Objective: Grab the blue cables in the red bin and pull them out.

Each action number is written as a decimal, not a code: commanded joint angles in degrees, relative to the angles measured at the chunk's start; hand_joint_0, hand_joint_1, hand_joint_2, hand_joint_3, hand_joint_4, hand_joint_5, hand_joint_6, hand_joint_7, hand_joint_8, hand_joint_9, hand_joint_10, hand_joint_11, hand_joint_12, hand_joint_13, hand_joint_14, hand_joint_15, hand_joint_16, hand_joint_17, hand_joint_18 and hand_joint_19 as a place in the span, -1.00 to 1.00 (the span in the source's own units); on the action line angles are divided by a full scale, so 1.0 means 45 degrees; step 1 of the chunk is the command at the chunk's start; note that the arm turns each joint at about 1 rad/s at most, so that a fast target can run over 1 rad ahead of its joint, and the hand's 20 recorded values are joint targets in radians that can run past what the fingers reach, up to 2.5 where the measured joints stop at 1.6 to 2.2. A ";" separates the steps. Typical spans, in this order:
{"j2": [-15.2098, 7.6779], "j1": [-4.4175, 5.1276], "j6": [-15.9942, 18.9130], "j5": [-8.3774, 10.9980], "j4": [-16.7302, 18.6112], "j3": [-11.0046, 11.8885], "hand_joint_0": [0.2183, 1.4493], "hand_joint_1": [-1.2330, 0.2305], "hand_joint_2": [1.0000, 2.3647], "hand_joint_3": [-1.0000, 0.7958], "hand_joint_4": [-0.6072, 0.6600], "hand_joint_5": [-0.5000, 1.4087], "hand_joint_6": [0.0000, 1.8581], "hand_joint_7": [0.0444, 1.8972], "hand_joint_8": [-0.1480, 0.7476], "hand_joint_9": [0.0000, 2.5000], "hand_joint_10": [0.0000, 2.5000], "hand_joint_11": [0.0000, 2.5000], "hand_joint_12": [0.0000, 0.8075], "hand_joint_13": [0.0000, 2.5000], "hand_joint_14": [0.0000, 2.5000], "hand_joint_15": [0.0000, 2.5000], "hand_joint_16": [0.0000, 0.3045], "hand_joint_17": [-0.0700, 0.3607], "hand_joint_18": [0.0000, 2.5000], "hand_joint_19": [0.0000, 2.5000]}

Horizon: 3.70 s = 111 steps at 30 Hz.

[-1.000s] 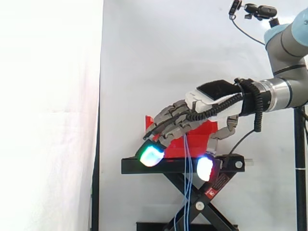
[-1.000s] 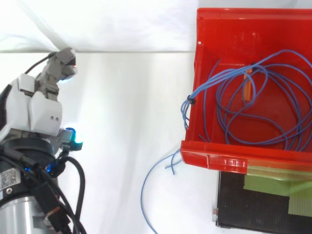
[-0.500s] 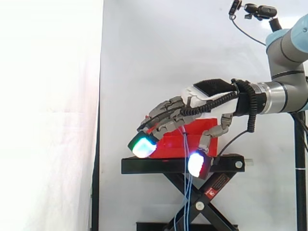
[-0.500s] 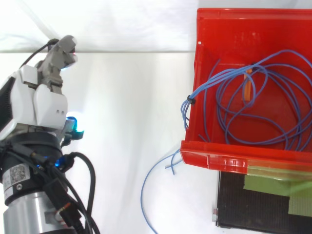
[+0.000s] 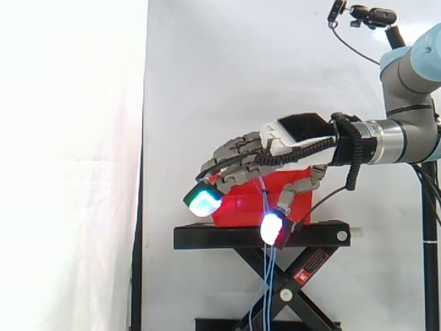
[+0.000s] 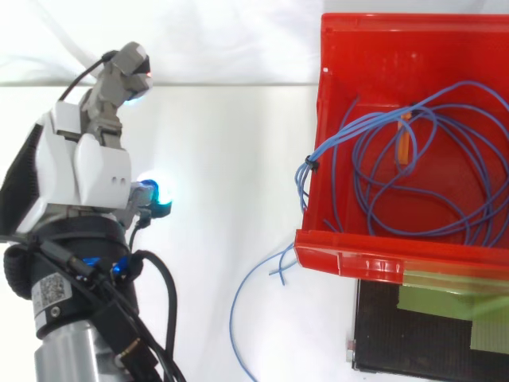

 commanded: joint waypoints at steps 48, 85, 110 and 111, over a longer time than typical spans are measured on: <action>0.0018 -0.1282 -0.5653 -0.0643 -0.0973 -0.0789 -0.08 -0.59 -1.00 -1.00 0.22 0.17 -1.00 -0.38 -0.17 -0.50 -0.99 -0.66 -0.25 -0.64 -0.99 -0.79 -0.74 -0.27 -0.71 -0.63; 0.0018 -0.1536 -0.6825 -0.0565 -0.1071 -0.0789 -0.09 -0.65 -1.00 -1.00 0.14 0.17 -0.60 -0.46 -0.17 -0.47 -0.99 -0.62 -0.24 -0.61 -0.99 -0.76 -0.74 -0.26 -0.67 -0.61; 0.0018 -0.1555 -0.7157 -0.0330 -0.0914 -0.0789 -0.08 -0.63 -1.00 -1.00 0.13 0.17 -0.62 -0.45 -0.18 -0.47 -0.98 -0.61 -0.24 -0.59 -0.99 -0.75 -0.74 -0.26 -0.67 -0.60; -0.0002 -0.1555 -0.7176 -0.0330 -0.0934 -0.0789 -0.08 -0.63 -1.00 -1.00 0.14 0.17 -0.62 -0.45 -0.18 -0.46 -0.99 -0.61 -0.24 -0.59 -0.99 -0.75 -0.74 -0.27 -0.66 -0.60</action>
